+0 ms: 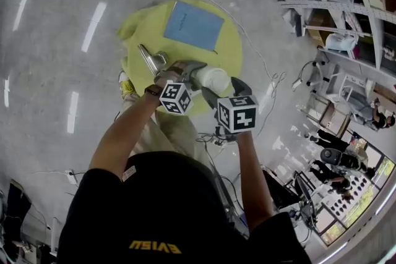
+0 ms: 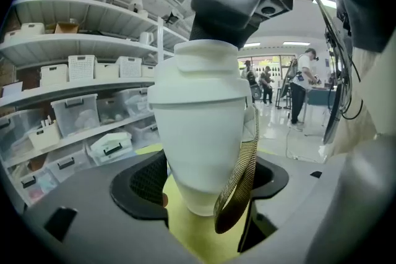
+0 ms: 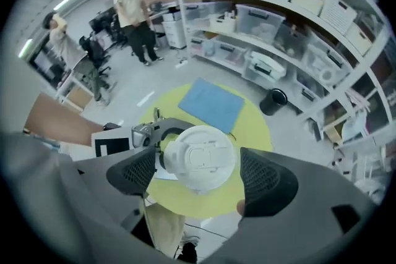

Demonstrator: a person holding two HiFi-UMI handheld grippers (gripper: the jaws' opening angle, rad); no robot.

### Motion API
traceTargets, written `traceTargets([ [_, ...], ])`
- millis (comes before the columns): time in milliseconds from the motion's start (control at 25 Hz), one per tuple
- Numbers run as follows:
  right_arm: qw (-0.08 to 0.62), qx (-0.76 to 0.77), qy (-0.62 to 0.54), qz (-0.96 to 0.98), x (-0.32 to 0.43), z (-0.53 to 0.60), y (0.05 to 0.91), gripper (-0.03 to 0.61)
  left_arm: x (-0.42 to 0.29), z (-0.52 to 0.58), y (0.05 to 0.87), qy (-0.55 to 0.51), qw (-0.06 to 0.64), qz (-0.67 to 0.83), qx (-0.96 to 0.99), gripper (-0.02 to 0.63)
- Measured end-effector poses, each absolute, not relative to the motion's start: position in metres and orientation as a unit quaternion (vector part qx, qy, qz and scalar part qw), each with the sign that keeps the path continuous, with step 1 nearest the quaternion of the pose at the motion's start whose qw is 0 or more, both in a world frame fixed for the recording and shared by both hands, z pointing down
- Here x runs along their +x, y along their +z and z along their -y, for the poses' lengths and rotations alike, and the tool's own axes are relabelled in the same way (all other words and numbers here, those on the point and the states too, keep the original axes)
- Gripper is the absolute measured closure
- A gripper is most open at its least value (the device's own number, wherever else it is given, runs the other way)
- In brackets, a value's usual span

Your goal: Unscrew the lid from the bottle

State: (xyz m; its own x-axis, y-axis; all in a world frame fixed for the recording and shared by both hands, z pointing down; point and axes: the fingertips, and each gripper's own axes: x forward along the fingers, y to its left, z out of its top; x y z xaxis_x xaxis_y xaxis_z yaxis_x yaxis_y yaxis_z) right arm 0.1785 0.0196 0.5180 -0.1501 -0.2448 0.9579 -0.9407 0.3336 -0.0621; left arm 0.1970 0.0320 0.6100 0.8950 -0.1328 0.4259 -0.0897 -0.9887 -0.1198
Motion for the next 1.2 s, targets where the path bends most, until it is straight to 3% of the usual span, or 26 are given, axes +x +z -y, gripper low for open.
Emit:
traceTargets([
  [160, 0.482, 0.471, 0.37, 0.64, 0.183, -0.017, 0.528, 0.187, 0.196, -0.03, 0.61, -0.223, 0.046, -0.055, -0.972, 0.245],
  [400, 0.512, 0.428, 0.341, 0.662, 0.183, -0.019, 0.531, 0.19, 0.198, -0.031, 0.612, -0.224, 0.045, -0.051, -0.972, 0.247],
  [880, 0.606, 0.263, 0.241, 0.711, 0.175, -0.024, 0.529, 0.19, 0.196, -0.031, 0.611, -0.225, 0.041, -0.047, -0.972, 0.249],
  [1200, 0.672, 0.11, 0.115, 0.723, 0.173, -0.028, 0.53, 0.19, 0.196, -0.03, 0.611, -0.224, 0.037, -0.046, -0.973, 0.25],
])
